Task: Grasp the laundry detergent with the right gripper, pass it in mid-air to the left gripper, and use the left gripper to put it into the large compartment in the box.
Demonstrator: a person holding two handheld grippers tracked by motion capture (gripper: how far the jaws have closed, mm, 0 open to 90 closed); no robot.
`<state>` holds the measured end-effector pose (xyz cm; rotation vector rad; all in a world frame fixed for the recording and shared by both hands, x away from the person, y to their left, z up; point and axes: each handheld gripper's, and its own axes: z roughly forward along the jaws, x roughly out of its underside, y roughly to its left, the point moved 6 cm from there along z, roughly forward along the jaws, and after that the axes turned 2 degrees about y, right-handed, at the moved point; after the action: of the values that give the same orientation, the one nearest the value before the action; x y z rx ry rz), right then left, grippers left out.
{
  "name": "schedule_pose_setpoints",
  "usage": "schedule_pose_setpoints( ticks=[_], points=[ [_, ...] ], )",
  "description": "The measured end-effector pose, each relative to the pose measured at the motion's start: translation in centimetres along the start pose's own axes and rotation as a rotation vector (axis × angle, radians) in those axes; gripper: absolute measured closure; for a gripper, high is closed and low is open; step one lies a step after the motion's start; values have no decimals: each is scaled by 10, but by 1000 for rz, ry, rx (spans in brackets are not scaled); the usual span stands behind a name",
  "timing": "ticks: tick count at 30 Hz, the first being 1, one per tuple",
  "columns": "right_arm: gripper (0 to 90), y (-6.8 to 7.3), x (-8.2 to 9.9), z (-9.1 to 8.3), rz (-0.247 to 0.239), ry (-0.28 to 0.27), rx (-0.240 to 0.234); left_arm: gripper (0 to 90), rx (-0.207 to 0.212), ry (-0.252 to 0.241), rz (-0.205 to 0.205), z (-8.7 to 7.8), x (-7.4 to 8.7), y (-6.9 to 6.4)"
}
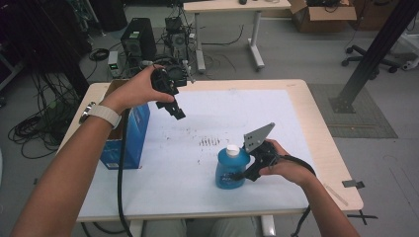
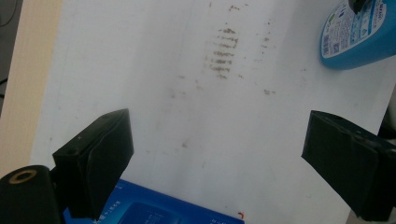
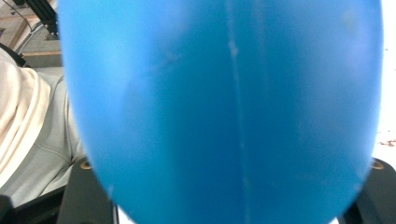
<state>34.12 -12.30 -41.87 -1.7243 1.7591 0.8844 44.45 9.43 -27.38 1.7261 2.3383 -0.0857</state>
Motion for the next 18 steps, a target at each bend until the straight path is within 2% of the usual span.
schedule_pose_setpoints(
  ticks=[10,18],
  points=[
    [402,1,1,1,-15,-1,-14,91,0,-2,0,1,0,0],
    [413,1,0,1,-35,0,-10,92,2,0,0,2,0,0]
  ],
)
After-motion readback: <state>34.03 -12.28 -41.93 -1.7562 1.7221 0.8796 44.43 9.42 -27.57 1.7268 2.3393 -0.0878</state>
